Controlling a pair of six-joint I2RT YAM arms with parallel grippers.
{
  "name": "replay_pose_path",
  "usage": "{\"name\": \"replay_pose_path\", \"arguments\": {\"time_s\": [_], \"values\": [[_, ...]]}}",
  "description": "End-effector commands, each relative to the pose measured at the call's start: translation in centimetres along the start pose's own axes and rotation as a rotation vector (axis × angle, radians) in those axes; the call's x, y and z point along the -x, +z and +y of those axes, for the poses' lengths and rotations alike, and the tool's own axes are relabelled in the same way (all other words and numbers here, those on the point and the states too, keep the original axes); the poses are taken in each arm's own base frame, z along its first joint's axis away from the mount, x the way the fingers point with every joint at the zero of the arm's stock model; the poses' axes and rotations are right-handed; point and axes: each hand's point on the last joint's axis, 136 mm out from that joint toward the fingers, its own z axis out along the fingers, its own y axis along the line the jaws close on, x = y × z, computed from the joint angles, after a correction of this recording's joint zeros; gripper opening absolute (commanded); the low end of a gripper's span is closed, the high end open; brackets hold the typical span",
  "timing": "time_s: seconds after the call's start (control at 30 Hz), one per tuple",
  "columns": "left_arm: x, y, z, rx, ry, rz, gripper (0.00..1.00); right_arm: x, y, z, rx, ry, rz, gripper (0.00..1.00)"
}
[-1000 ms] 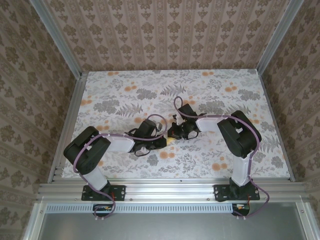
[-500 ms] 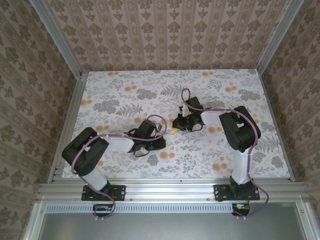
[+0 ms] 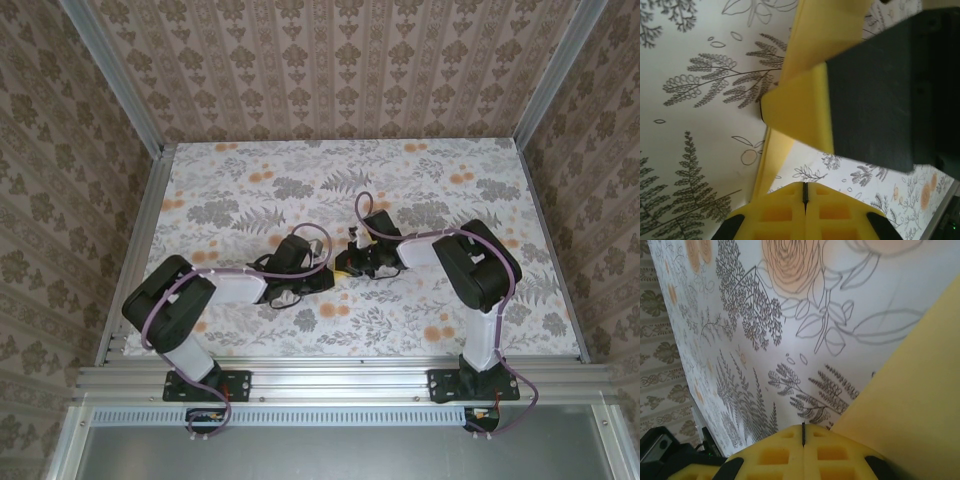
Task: Fold a paper plane with a square sheet of paper (pick it up from the middle)
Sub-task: Fold the wing for the fifth time at the center of the table.
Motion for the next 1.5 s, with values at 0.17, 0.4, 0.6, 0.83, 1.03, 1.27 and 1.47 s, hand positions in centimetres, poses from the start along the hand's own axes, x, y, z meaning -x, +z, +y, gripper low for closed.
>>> {"name": "replay_pose_path", "arguments": {"time_s": [0.17, 0.4, 0.6, 0.83, 1.03, 1.27, 1.47], "values": [[0.8, 0.5, 1.5, 0.062, -0.031, -0.046, 0.03, -2.2, 0.7, -1.4, -0.041, 0.072, 0.055, 0.03], [0.8, 0.8, 1.9, 0.073, -0.030, -0.045, 0.03, -2.5, 1.0, -1.6, -0.044, 0.077, 0.062, 0.03], [-0.6, 1.4, 3.1, 0.107, -0.041, -0.002, 0.02, -2.4, 1.0, -1.5, -0.045, 0.075, 0.064, 0.03], [-3.2, 0.7, 6.0, 0.203, -0.063, 0.052, 0.00, -0.7, 0.3, -1.8, -0.077, 0.031, 0.038, 0.03], [-5.0, 0.2, 7.4, 0.235, -0.073, 0.094, 0.00, 2.1, -0.2, -2.6, -0.079, 0.009, 0.013, 0.04], [-5.5, 0.3, 7.8, 0.242, -0.081, 0.113, 0.00, 5.5, -1.4, -3.9, -0.090, 0.016, -0.041, 0.05], [-5.7, 0.4, 7.8, 0.245, -0.084, 0.124, 0.00, 7.6, -2.1, -5.4, -0.115, 0.030, -0.074, 0.05]]}}
